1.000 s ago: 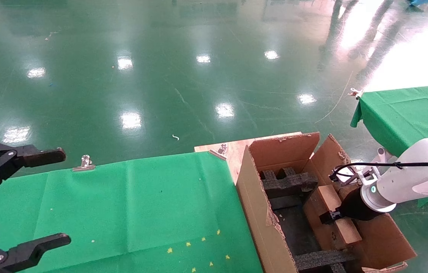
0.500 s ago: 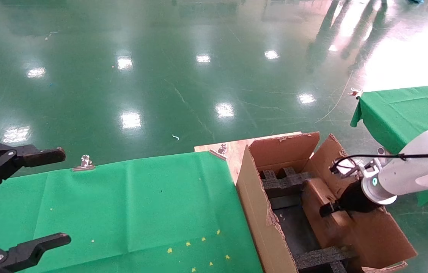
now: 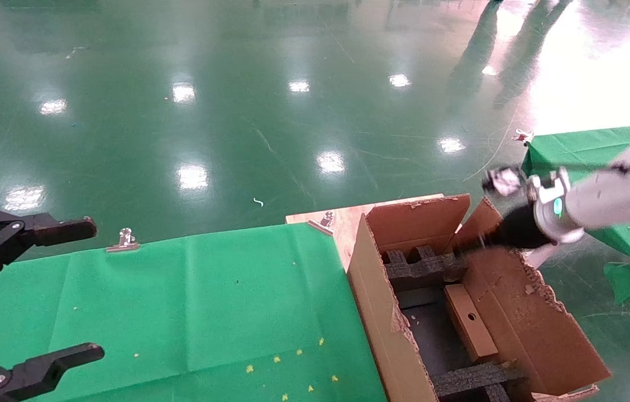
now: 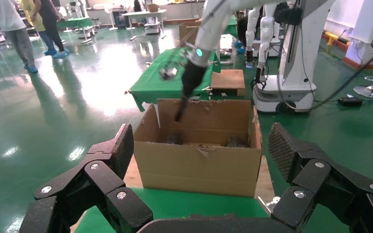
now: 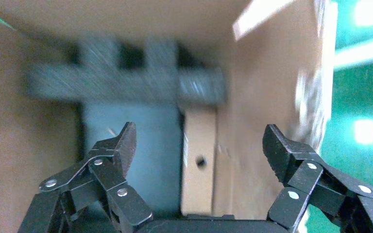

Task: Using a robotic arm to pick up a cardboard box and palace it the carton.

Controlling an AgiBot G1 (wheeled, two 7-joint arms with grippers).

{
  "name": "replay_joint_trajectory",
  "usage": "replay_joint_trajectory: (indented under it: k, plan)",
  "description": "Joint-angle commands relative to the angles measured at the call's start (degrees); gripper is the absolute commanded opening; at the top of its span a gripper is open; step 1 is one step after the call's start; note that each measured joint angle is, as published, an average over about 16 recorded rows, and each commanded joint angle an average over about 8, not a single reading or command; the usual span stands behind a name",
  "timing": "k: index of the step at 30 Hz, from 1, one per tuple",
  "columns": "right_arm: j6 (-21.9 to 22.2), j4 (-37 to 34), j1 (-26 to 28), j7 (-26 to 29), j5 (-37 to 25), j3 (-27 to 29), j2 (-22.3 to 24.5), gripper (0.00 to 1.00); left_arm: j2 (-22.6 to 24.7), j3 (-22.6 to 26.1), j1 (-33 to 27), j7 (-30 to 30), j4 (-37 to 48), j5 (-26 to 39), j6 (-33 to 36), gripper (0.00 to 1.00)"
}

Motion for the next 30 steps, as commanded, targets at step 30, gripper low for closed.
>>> replay_joint_trajectory:
  k: [30]
  plan:
    - [-8.6, 21.3, 9.9, -2.9, 6.8, 9.9, 5.6, 1.00, 0.0, 0.0, 0.0, 0.0, 0.0, -0.1, 0.0, 1.00]
